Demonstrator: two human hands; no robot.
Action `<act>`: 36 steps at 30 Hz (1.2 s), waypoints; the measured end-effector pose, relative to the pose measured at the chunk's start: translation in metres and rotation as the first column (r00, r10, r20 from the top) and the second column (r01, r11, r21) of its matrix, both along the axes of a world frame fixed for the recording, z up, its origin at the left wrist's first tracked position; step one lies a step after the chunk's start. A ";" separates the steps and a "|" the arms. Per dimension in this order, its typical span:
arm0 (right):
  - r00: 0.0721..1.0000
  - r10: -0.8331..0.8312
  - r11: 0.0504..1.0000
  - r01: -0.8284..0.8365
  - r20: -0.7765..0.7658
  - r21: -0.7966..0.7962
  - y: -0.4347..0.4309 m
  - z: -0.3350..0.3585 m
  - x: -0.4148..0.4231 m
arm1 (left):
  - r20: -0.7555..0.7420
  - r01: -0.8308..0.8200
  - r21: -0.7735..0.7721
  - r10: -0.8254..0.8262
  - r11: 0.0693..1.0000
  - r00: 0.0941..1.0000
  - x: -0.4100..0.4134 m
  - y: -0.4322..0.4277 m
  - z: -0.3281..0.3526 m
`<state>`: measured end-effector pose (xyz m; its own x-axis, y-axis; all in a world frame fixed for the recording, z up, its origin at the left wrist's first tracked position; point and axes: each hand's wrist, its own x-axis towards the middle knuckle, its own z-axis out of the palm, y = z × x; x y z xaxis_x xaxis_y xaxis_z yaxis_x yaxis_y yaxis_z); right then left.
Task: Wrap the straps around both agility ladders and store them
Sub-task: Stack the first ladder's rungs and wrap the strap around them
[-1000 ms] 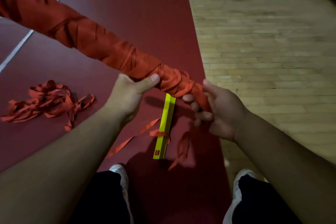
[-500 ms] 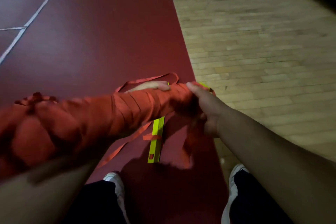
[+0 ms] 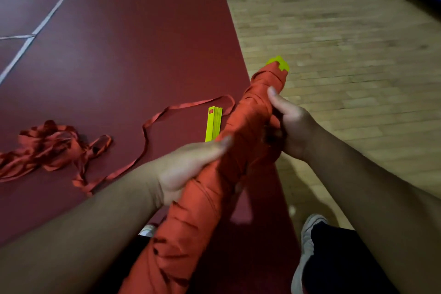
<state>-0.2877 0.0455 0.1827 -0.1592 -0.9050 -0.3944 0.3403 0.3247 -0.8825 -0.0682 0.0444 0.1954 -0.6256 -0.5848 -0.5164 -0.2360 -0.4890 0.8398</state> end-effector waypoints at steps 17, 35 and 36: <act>0.957 0.080 0.986 -0.118 -0.280 -0.122 0.001 0.001 0.013 | 0.041 0.084 -0.106 -0.080 0.991 0.996 0.001 0.001 -0.023; 0.545 0.088 0.980 -0.198 -0.834 -0.026 0.017 0.014 0.024 | 0.401 0.104 -0.555 0.156 0.825 0.903 -0.005 -0.003 -0.024; 0.572 0.088 0.983 -0.181 -0.815 -0.021 0.017 0.014 0.025 | 0.445 0.167 -0.538 0.111 0.826 0.889 -0.006 -0.003 -0.021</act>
<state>-0.2627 0.0626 0.1967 -0.2430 -0.9668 -0.0795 -0.5696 0.2085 -0.7950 -0.0739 0.0416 0.1740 -0.4326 -0.8377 -0.3334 -0.6502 0.0337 0.7590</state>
